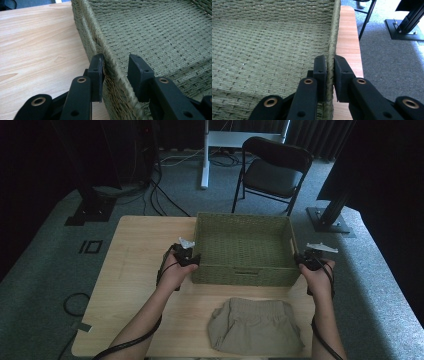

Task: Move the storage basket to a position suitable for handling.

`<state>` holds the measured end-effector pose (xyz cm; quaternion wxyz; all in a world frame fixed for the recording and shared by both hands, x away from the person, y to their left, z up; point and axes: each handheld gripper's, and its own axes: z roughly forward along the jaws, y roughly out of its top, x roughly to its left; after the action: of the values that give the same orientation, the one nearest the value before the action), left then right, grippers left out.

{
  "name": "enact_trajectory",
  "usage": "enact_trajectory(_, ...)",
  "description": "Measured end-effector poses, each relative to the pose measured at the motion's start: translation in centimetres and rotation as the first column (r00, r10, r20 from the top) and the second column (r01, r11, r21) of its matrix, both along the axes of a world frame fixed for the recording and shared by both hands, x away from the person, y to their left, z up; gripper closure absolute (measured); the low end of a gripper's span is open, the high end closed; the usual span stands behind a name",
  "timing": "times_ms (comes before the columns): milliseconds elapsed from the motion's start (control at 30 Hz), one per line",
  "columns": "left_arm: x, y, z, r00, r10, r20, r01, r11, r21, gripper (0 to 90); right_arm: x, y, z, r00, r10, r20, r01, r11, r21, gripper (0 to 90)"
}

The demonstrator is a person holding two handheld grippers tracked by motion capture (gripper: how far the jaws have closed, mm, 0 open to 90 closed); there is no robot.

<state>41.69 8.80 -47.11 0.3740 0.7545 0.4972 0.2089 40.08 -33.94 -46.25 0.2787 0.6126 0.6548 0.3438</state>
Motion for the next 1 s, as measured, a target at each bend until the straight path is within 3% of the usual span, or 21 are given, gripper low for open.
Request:
enact_trajectory(33, 0.0, 0.0, 0.0, 1.0, 0.0, 0.0, 0.0, 1.0, 0.0, 63.8, 0.0, 0.0, 0.0, 1.0, 0.0, 0.0, 0.0, 1.0, 0.0, 78.1)
enact_trajectory(167, 0.1, 0.0, 0.3, 0.9991, -0.042, -0.011, 0.041, 0.9988, -0.026, 49.7, -0.1, 0.3, 0.7, 0.9992, 0.021, 0.033, -0.021, 0.9997, 0.012, 63.9)
enact_trajectory(200, 0.1, -0.1, 0.4, 0.9987, -0.051, -0.007, 0.051, 0.9985, -0.018, 49.1, -0.1, 0.3, 0.8, 0.9982, 0.036, 0.048, -0.037, 0.9991, 0.022, 58.3)
enact_trajectory(233, 0.1, -0.1, 0.4, 0.9987, -0.051, -0.007, 0.051, 0.9985, -0.018, 47.8, -0.1, 0.3, 0.8, 0.9982, 0.036, 0.048, -0.037, 0.9991, 0.022, 58.3)
enact_trajectory(267, 0.2, 0.0, 0.5, 0.998, -0.063, -0.009, 0.063, 0.9979, -0.015, 47.7, -0.1, 0.6, 1.0, 0.9949, 0.077, 0.066, -0.077, 0.9971, -0.002, 50.4)
enact_trajectory(300, 0.2, 0.0, 0.5, 0.998, -0.063, -0.009, 0.063, 0.9979, -0.015, 46.8, -0.2, 0.6, 1.1, 0.9924, 0.084, 0.089, -0.084, 0.9964, -0.003, 49.2)
enact_trajectory(367, 0.3, 0.1, 0.6, 0.9972, -0.075, -0.004, 0.075, 0.9969, -0.023, 41.8, -0.3, 0.7, 1.4, 0.9864, 0.103, 0.128, -0.111, 0.9921, 0.058, 41.4)
enact_trajectory(433, 0.4, 0.3, 1.0, 0.9973, -0.072, 0.015, 0.072, 0.9972, -0.021, 41.4, -0.3, 0.7, 1.5, 0.9839, 0.115, 0.137, -0.124, 0.9909, 0.053, 40.4)
enact_trajectory(467, 0.4, 0.5, 1.6, 0.9965, -0.075, 0.037, 0.076, 0.9964, -0.038, 41.0, -0.5, 1.1, 1.7, 0.9791, 0.164, 0.12, -0.167, 0.9859, 0.013, 32.5)
enact_trajectory(567, 0.2, 0.5, 2.3, 0.9951, -0.084, 0.052, 0.087, 0.9948, -0.053, 39.1, -0.6, 1.4, 1.9, 0.974, 0.195, 0.115, -0.2, 0.9796, 0.025, 29.9)
enact_trajectory(600, 0.0, 0.4, 2.6, 0.993, -0.098, 0.066, 0.102, 0.9929, -0.06, 37.5, -0.7, 1.7, 2.0, 0.9718, 0.198, 0.128, -0.205, 0.9776, 0.048, 27.3)
enact_trajectory(733, -0.5, 0.5, 3.4, 0.9859, -0.142, 0.089, 0.148, 0.9868, -0.066, 35.9, -1.1, 2.4, 2.3, 0.9615, 0.222, 0.162, -0.232, 0.9718, 0.045, 19.4)
enact_trajectory(867, -1.0, 0.7, 4.0, 0.9795, -0.164, 0.117, 0.174, 0.982, -0.075, 35.1, -1.4, 2.6, 2.5, 0.9623, 0.218, 0.163, -0.23, 0.9715, 0.059, 18.5)
enact_trajectory(1000, -1.5, 1.0, 4.6, 0.973, -0.175, 0.151, 0.188, 0.979, -0.079, 28.8, -1.8, 3.1, 2.8, 0.9567, 0.235, 0.172, -0.245, 0.9685, 0.042, 18.5)
